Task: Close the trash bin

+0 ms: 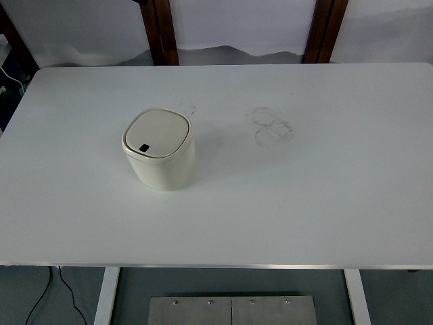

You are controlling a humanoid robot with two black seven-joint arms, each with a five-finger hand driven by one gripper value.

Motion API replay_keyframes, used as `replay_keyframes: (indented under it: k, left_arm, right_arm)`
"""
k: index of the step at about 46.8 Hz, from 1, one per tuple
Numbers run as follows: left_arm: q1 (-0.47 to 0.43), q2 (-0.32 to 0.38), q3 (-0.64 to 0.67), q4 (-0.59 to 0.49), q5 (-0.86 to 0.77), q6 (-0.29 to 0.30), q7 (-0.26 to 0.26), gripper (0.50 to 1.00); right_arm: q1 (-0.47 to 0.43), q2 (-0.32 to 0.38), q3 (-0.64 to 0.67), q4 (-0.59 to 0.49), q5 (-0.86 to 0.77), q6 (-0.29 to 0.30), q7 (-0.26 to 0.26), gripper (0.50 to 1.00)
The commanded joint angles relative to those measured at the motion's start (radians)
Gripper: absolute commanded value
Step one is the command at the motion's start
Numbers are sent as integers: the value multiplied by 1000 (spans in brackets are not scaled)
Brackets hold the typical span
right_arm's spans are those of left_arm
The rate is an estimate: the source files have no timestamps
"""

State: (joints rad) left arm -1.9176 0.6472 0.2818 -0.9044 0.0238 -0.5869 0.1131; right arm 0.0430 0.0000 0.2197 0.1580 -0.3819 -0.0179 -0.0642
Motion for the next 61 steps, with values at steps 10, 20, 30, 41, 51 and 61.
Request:
replay_keyframes:
  k: [10,20,30,41,51,61]
  left_arm:
    - [178,-3,-308,140,-10,2,-7,1000]
    - [310,-3,-529,209,-35,2,-7,1000]
    - [451,-6,-699,311,-168,2,-9,1000]
    - [591,-6,-783,358,-292,2,-23,1000]
    - [727,-15,-909,407,-361,7,-24,1000]
    - [835,-31,-980,446,-401,41,-24,1000]
  right_arm:
    - [0,0,1,2,0,0,1,995]
    - [-2,0,1,2,0,1,1,995]
    - [-2,0,1,2,0,1,0,995]
    - [-2,0,1,2,0,0,0,995]
    - [-3,0,1,2,0,0,0,995]
    - [-3,0,1,2,0,1,0,995]
